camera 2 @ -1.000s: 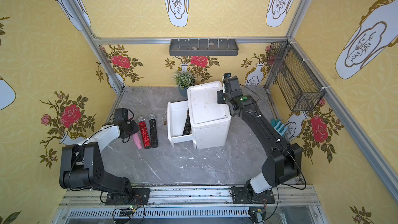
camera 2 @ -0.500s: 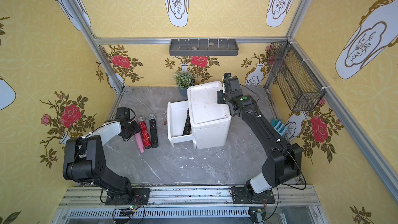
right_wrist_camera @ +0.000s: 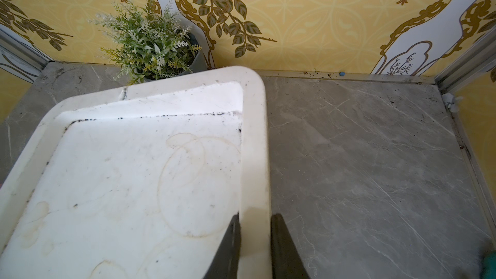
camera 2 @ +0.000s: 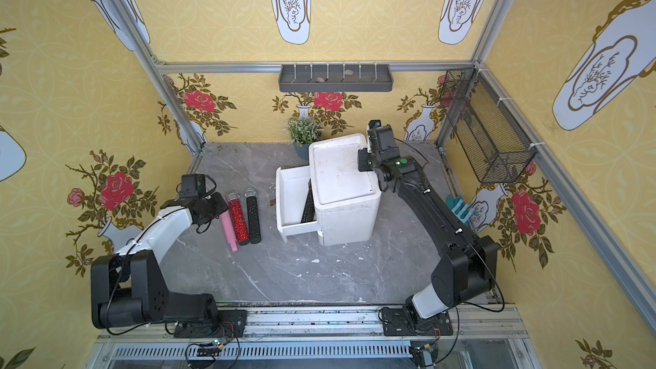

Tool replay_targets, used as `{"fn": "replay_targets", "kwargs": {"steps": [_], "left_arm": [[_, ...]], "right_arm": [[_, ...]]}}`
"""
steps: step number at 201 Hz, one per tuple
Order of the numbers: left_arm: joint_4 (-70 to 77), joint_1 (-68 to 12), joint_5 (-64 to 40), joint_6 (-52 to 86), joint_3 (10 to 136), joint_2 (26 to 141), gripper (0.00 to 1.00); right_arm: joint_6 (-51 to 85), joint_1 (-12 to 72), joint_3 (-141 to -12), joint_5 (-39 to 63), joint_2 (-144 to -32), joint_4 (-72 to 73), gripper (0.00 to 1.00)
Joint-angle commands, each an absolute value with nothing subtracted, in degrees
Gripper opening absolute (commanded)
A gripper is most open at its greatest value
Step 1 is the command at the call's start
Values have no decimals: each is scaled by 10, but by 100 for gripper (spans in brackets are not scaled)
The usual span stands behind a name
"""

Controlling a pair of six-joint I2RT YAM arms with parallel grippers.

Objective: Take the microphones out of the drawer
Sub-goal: Place the microphone at the center of the board, then pick up the microphone from the drawer.

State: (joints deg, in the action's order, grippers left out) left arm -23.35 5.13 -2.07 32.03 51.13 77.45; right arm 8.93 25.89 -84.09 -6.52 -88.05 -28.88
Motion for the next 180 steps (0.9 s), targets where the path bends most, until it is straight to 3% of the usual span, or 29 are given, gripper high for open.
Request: {"fn": "replay_targets", "kwargs": {"steps": [1, 56, 180], "left_arm": [[-224, 42, -82, 327, 526, 742, 54], [-200, -66, -156, 314, 594, 729, 56], [-273, -311, -168, 175, 793, 952, 57]], "right_arm": [[100, 261, -838, -43, -893, -355, 16], [106, 261, -839, -44, -896, -356, 16], [111, 262, -838, -44, -896, -358, 16]]}}
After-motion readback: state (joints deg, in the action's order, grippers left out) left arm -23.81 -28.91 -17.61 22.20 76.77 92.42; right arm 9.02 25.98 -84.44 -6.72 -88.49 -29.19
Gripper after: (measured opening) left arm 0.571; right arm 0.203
